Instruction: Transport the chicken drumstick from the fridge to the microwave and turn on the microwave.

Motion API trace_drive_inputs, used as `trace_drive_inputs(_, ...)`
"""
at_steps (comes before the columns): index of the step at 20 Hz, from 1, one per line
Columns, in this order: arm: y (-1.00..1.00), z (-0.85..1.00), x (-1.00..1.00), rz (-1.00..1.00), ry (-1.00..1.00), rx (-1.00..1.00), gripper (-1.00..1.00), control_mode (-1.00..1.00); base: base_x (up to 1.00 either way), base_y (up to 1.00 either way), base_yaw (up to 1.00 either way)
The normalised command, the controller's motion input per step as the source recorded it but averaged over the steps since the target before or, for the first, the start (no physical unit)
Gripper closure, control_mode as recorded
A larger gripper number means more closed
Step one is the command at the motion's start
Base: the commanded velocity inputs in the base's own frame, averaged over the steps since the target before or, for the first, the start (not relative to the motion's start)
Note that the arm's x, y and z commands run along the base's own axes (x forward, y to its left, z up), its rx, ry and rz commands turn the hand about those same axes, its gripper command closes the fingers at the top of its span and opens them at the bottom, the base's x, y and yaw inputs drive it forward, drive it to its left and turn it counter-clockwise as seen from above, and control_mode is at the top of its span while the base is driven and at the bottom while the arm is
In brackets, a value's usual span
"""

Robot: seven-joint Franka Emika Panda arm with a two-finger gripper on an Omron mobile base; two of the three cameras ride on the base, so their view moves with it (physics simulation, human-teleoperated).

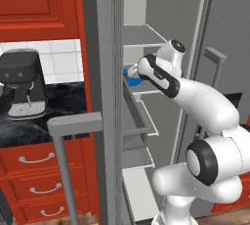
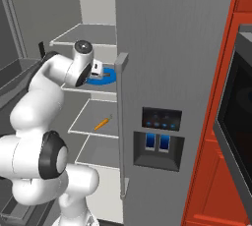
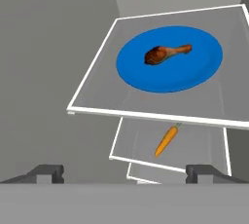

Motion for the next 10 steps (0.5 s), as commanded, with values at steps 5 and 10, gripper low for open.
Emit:
trace_drive_inputs(5,0.0,-0.13,0.35,-0.02,-0.04,0.0,-1.0,-1.0,0.0,0.0,0.0)
trace_drive_inputs(10,0.0,-0.15,0.37,-0.05,-0.07,0.0,-1.0,-1.0,0.0,0.0,0.0)
